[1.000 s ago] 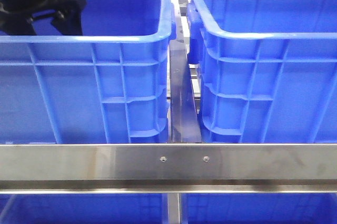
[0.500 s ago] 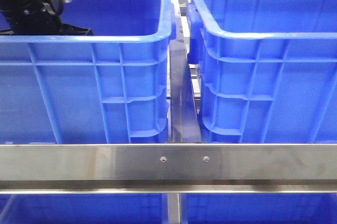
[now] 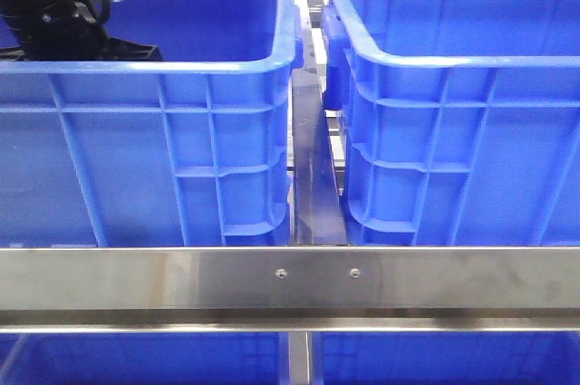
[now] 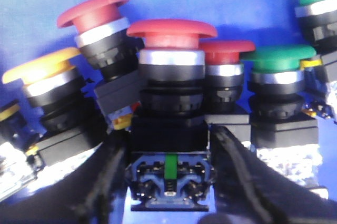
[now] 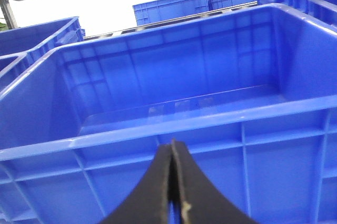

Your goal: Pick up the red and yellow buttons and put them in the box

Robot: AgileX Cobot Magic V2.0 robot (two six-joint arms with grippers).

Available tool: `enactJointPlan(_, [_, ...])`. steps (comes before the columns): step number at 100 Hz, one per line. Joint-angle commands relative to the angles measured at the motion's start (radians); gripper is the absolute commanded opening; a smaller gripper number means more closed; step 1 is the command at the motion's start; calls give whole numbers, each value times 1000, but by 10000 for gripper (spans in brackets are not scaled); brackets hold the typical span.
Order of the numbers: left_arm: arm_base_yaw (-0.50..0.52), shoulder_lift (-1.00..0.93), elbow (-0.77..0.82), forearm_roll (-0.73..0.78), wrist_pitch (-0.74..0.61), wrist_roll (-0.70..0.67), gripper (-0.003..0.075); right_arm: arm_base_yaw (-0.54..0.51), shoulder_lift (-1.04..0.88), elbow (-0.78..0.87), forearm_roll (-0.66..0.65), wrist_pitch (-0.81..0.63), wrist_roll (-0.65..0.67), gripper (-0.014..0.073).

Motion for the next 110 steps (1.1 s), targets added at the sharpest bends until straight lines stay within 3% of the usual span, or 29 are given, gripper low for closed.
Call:
enactJointPlan(1, [-10,-98,-28,-7,-35,-3,-19,0,-25,-20,-8,-89,-2,-68])
enactJointPlan(36, [-67,-342,-24,-8,30,30,-19,0,-25,-20,-8,-89,-2,-68])
enactJointPlan(83, [-444,-514,-24,2,39,51,-19,0,-25,-20,-8,-89,-2,-68])
enactJointPlan(110, [-569,-514,-22,5,16,73,-19,0,-25,-20,-8,-118,-2,-68])
